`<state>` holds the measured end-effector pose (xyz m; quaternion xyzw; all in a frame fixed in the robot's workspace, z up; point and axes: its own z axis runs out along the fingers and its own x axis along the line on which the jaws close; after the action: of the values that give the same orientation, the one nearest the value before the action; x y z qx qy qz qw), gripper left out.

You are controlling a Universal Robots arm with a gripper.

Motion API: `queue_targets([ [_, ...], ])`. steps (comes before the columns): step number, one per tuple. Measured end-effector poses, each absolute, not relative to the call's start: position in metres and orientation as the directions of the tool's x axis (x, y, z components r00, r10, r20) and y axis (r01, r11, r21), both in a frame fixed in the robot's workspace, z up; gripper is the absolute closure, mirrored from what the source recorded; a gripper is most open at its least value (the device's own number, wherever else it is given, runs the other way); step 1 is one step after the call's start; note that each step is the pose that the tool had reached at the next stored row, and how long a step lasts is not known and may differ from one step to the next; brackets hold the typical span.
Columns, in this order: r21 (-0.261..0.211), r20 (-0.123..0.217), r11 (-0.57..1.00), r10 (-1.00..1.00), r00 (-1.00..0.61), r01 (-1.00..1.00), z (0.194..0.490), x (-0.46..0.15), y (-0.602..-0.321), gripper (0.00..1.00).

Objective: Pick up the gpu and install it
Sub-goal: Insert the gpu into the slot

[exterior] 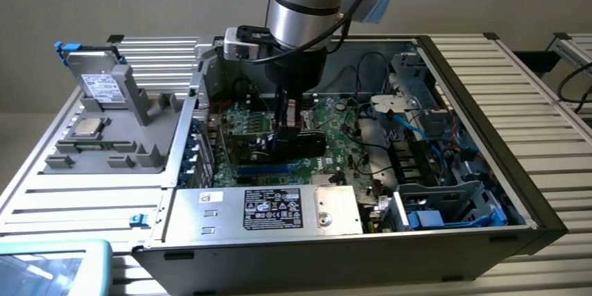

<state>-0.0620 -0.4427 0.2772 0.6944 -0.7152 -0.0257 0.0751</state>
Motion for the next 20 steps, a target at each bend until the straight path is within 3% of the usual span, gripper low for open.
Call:
queue_targets([
  [10,0.148,0.072,0.064,-0.996,-0.054,-0.987,0.2853,-0.0627,-0.4427,0.73],
  [20,0.231,0.075,0.058,-0.996,-0.042,-0.971,0.2808,-0.0629,-0.4495,0.73],
])
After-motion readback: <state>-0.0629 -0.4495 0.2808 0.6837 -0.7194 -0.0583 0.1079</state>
